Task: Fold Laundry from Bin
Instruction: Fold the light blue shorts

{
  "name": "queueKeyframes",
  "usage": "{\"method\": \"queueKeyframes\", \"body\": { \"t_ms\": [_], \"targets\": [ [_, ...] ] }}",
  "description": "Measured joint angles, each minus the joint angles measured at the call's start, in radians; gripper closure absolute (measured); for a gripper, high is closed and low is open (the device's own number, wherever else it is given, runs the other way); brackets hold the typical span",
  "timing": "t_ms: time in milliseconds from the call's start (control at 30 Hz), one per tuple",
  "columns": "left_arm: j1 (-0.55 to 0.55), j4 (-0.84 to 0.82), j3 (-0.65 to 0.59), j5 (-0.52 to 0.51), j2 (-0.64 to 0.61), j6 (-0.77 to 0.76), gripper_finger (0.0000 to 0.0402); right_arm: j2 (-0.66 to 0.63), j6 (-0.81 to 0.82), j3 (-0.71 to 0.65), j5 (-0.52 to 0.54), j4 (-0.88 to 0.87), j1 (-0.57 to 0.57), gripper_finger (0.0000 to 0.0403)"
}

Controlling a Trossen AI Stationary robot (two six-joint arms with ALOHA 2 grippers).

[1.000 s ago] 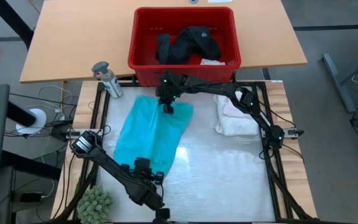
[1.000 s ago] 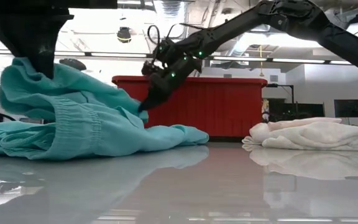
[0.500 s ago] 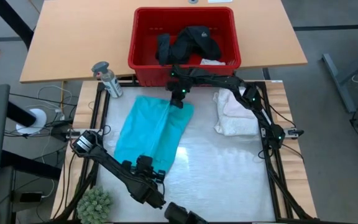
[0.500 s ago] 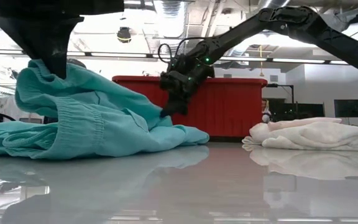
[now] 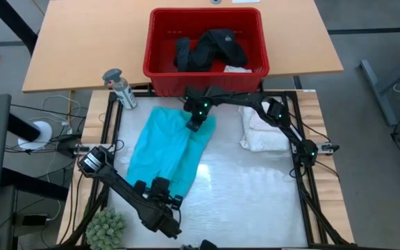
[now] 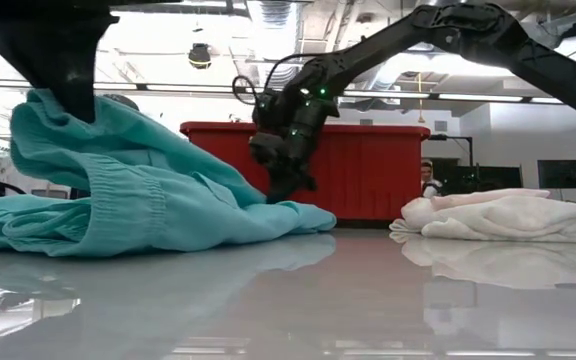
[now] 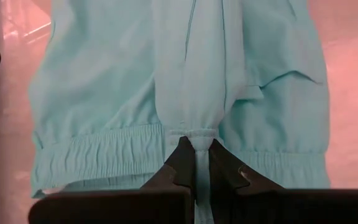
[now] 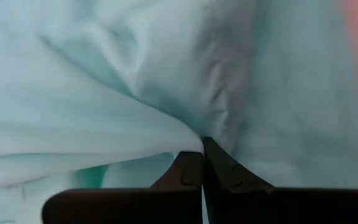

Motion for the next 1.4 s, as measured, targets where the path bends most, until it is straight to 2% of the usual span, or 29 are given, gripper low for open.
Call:
{"method": "queueKeyframes", "body": {
  "t_ms": [67,200,367,567,700,933,1033,1167,1300,1400],
  "targets": [
    [-0.017,0.0,0.0,0.006,0.0,0.0,0.04,0.017,0.009,-0.001,0.005,-0.035,0.016,0.0384],
    [-0.06,-0.001,0.0,0.011,0.0,-0.002,0.04,0.026,0.019,-0.001,0.103,-0.073,0.058,0.0384],
    [-0.11,-0.001,0.0,0.015,0.0,-0.004,0.04,0.024,0.037,0.0,0.161,-0.15,0.105,0.0384],
    [-0.169,0.0,0.0,-0.002,0.0,-0.016,0.04,0.019,0.084,-0.025,0.18,-0.255,0.19,0.0384],
    [-0.198,0.001,0.0,0.0,0.0,-0.008,0.04,0.016,0.158,-0.071,0.162,-0.346,0.285,0.0384],
    [-0.254,0.0,0.0,0.003,0.0,-0.027,0.04,0.017,0.253,-0.112,0.05,-0.336,0.5,0.0384],
    [-0.275,0.001,0.0,-0.049,0.0,-0.028,0.04,0.007,0.265,-0.098,0.039,-0.343,0.555,0.0384],
    [-0.29,0.001,0.006,-0.094,-0.026,0.008,0.04,-0.019,0.257,-0.039,0.054,-0.396,0.56,0.0384],
    [-0.275,-0.001,0.007,-0.121,-0.07,0.057,0.04,-0.124,0.237,-0.001,0.116,-0.448,0.503,0.0384],
    [-0.243,0.0,0.007,-0.102,-0.092,0.099,0.04,-0.186,0.206,-0.003,0.174,-0.481,0.45,0.0384]
  ]
}}
